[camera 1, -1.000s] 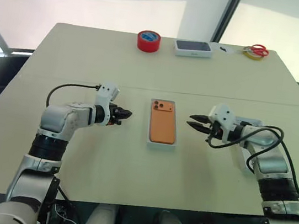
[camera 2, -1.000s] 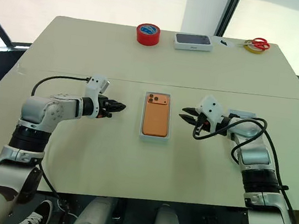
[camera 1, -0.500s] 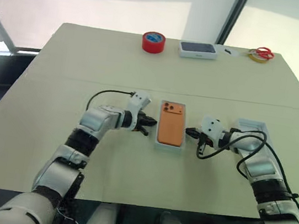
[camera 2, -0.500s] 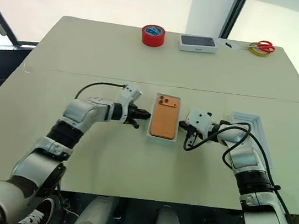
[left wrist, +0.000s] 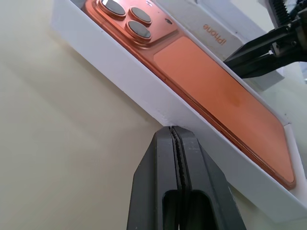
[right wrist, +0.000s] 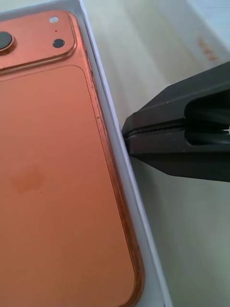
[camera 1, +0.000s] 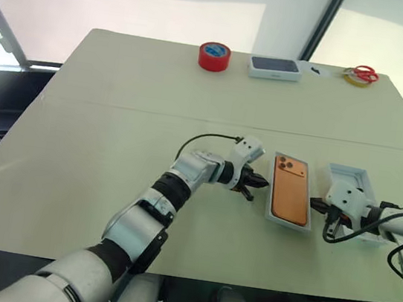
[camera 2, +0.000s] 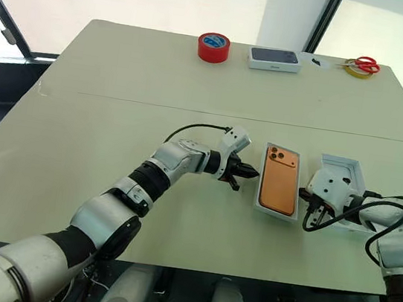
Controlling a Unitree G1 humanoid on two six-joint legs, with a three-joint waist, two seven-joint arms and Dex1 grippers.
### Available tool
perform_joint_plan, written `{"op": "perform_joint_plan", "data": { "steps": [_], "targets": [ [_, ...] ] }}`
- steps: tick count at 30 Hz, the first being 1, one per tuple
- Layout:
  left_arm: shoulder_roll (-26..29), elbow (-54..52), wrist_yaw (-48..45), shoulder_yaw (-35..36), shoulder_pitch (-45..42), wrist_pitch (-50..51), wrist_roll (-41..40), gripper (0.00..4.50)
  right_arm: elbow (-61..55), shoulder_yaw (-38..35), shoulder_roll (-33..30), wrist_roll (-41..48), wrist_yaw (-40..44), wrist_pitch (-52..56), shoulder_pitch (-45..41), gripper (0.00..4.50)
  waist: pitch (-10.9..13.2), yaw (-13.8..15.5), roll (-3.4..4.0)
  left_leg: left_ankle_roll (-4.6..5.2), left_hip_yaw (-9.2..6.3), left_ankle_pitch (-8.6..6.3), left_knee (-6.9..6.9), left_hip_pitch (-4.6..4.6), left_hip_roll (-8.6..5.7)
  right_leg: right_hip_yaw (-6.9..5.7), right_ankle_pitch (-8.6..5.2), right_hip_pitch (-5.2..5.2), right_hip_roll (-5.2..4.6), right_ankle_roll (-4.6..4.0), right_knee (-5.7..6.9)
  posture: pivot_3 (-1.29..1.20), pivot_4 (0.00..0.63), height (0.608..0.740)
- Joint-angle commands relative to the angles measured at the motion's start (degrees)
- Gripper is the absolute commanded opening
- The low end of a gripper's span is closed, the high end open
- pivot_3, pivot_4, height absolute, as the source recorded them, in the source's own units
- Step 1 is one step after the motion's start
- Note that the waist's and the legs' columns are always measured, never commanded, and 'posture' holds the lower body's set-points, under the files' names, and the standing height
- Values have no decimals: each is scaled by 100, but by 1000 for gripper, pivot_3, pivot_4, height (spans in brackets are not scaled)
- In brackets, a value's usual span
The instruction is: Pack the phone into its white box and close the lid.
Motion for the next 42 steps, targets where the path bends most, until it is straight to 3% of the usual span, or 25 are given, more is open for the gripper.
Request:
{"op": "perform_joint_plan", "data": {
  "steps": [1, 7, 12, 15, 18, 22, 24, 27, 31, 34, 35, 38, 42],
  "targets": [
    [-393, -92, -219, -18, -76, -175, -28, 42, -85, -182, -89, 173, -22, -156, -37, 0, 0, -2, 2, 0, 0, 0, 1, 0, 0, -1, 0, 1, 1, 0, 0, 0, 150, 738],
    [-387, 69, -171, -19, -170, -505, 191, 42, 75, -231, -124, 176, -36, -176, -81, 0, 0, -1, 3, 1, 0, 1, 9, 0, 1, -1, 0, 2, 3, 0, 3, 0, 150, 738],
    [168, 464, -155, 315, -431, -945, 290, 42, 213, -203, -215, 38, -52, -377, 21, 0, 0, -3, 4, 1, -1, 1, 15, 0, 4, -2, 1, 1, 9, 1, 6, 0, 150, 738],
    [526, 71, -796, 302, -283, -847, 169, 42, 384, -276, -265, 33, -111, -455, 0, 0, -2, -33, 9, 0, 0, 1, 16, 5, 8, 0, 1, 6, 14, 3, 8, 0, 150, 738],
    [1334, -853, -1611, 180, 235, -803, 114, 42, 688, -375, -456, 29, -113, -621, 0, 0, -3, -67, 12, -1, 0, 1, 14, 6, 10, 1, 1, 6, 16, 2, 9, 0, 150, 738],
    [1883, -1578, -1322, 568, 683, -633, -41, 42, 666, -503, -511, 295, -46, -611, -10, 0, -2, -128, 13, -2, -2, 2, 11, 5, 10, 6, 2, 4, 14, 4, 10, 0, 150, 738],
    [2060, -1956, -1262, 826, 856, -307, -285, 42, 325, -641, -407, 742, 100, -36, -57, 0, -1, -145, 13, -2, -4, 2, 14, 4, 10, 7, 3, 6, 13, 4, 10, 0, 150, 738],
    [2513, -2824, -1254, 974, 1374, -604, -285, 855, -264, -838, -261, 1450, 144, 1160, -164, 822, -2, -178, 15, 1, -4, 0, 26, 4, 12, 9, 3, 11, 11, 5, 15, 0, 150, 738],
    [3210, -3771, -1739, 1144, 2007, -1015, -514, 2746, -727, -1039, -44, 1497, -587, 1674, -315, 2822, -4, -205, 18, 0, -4, 0, 26, 15, 21, 10, 3, 13, 15, 3, 24, 0, 150, 738],
    [3620, -4083, -2044, 1383, 2269, -1019, -850, 4161, -816, -1105, -42, 1484, -1167, 2663, -591, 4232, -3, -200, 25, 0, -3, 0, 21, 16, 21, 13, -7, 4, 13, -14, 26, 0, 150, 738],
    [3739, -4089, -2121, 1450, 2292, -971, -939, 4434, -862, -1070, -83, 1396, -1334, 2875, -644, 4488, -2, -174, 25, 0, -3, 0, 21, 15, 21, 13, -7, -6, 10, -15, 25, 0, 150, 738],
    [3923, -4201, -2281, 1596, 2384, -1264, -1072, 4434, -948, -981, -213, 1336, -1637, 3793, -776, 4488, -3, -135, 27, 0, -3, 0, 22, 15, 18, 9, -7, -10, 4, -17, 21, 0, 150, 738],
    [4168, -4545, -2756, 1497, 2782, -2253, -991, 4434, -1471, -716, -419, 1521, -1446, 4991, -567, 4488, -5, -162, 30, 5, 11, -3, 6, 14, 15, 13, -4, -10, -4, -24, 4, 0, 150, 738]
  ]
}}
